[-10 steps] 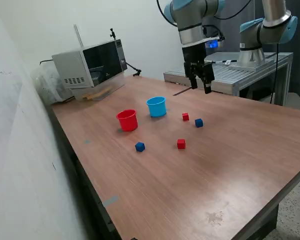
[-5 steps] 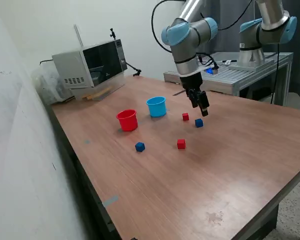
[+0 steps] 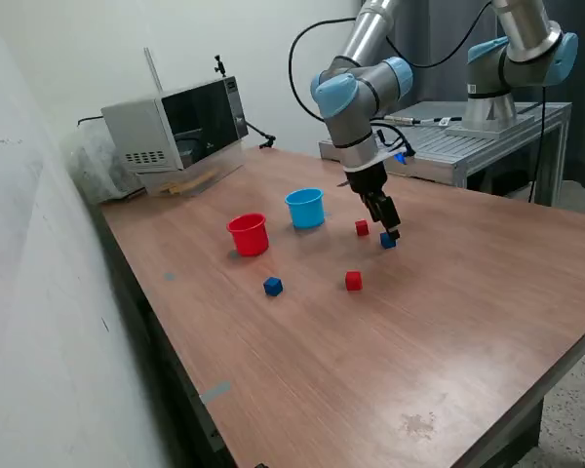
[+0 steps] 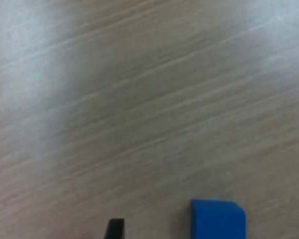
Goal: Place red objects in the red bin, and blue objects in the blue bin.
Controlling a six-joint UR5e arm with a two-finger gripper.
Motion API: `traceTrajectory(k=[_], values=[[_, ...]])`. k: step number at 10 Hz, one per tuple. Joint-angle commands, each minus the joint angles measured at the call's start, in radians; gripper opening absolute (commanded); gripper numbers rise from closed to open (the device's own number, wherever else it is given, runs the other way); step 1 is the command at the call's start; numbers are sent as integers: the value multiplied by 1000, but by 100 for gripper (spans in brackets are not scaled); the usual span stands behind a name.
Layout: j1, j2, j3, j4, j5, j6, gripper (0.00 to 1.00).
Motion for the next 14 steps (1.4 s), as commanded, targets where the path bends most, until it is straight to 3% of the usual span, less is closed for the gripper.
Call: traceTrajectory(k=[1,4,5,10,12,14], values=[[1,27,-11,-1,0,-17,100],[1,32,-14,-4,0,-31,100],[1,35,-14,-4,2,-51,0],[12,24,-14,-31,-1,-86,0],[15,-78,-8,-50,-84,-102,0],[1,-159,-7,-47,-97,-108,0]])
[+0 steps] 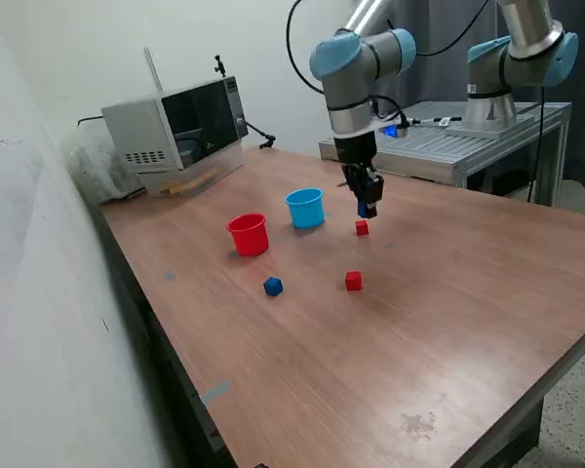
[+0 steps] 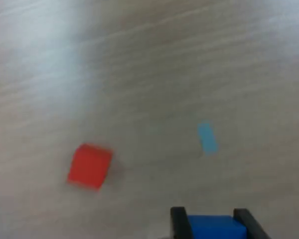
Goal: Place red objects in the red bin, and blue objects in the blue bin.
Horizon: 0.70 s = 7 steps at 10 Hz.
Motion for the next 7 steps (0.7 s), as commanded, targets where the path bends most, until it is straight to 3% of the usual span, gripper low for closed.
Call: traceTrajectory(k=[1,3,5,7], values=[[-37,-90,3,-3,-42,-6,0],[-125,-107,-5,3,-89,-6,0],[-222,-107,7,7,-91,-9,0],[-303,-92,4,0,-88,-95,0]])
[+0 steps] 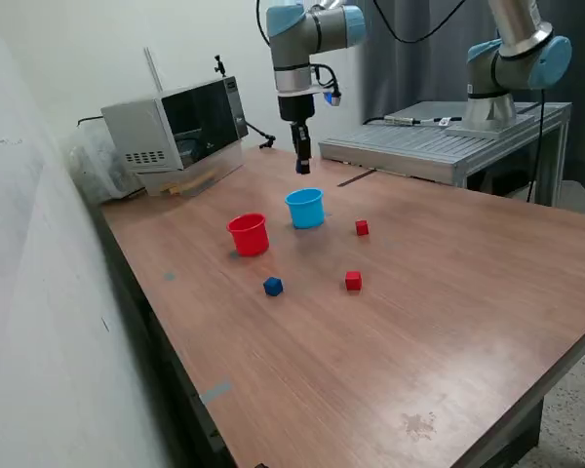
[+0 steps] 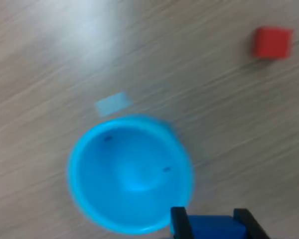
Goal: Place red objects in the red bin, and blue objects in the blue bin.
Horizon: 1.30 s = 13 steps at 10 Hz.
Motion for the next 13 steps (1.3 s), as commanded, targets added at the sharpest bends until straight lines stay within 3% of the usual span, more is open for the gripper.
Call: traceTrajectory(k=[1,5,6,10,12,13], values=[[-73,35,-13,-7,0,-56,0],[-76,101,1,-30,0,-59,0],[-76,111,-7,-25,-1,-59,100],[-59,114,-61,-19,-1,-118,100],[25,92,-143,17,0,-155,100],[56,92,-191,88,6,-157,100]])
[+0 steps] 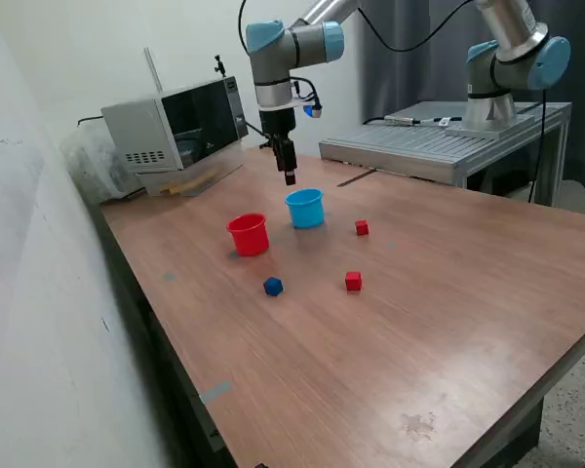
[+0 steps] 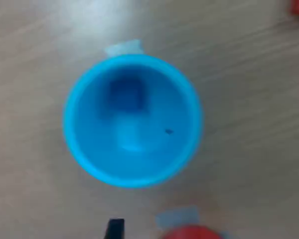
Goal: Place red objects in the red bin, and blue objects in the blue bin.
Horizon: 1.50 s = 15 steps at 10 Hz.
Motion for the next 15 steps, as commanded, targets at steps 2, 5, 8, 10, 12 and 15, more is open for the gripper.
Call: traceTrajectory(k=[2,5,8,10,12,15], values=[[122,6,-167,78,52,-50,100],[178,159,-350,79,123,-177,100],[178,301,-474,78,123,-316,100],[179,380,-511,72,123,-384,100],[182,444,-563,67,122,-410,100],[193,504,-619,26,118,-410,100]])
